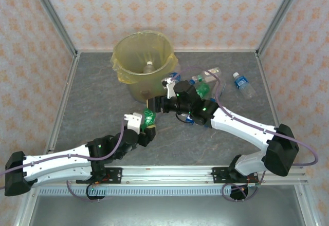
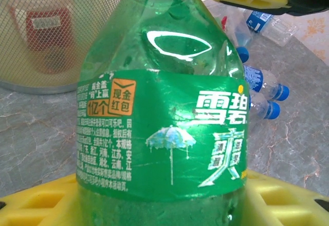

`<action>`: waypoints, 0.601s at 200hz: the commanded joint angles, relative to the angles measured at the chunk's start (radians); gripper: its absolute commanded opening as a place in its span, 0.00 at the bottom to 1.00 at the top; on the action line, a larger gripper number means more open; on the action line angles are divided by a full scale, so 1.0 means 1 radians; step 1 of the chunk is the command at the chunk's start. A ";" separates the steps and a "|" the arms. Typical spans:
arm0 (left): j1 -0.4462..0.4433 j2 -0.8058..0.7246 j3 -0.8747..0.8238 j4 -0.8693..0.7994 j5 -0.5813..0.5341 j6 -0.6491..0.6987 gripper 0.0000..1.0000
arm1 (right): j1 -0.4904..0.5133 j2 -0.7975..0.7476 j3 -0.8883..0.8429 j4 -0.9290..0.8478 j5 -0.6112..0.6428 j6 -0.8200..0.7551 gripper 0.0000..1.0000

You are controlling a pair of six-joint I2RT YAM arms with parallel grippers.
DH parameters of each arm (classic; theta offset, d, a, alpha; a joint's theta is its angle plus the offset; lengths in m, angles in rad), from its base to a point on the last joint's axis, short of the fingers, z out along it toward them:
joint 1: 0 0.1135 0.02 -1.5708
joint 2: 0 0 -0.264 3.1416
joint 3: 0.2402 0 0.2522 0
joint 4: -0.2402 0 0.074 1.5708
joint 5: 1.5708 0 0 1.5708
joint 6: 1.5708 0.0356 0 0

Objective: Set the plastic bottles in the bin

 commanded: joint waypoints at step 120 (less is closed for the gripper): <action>-0.038 0.054 0.013 0.074 -0.061 0.014 0.60 | 0.003 0.017 0.007 0.035 -0.067 0.044 0.35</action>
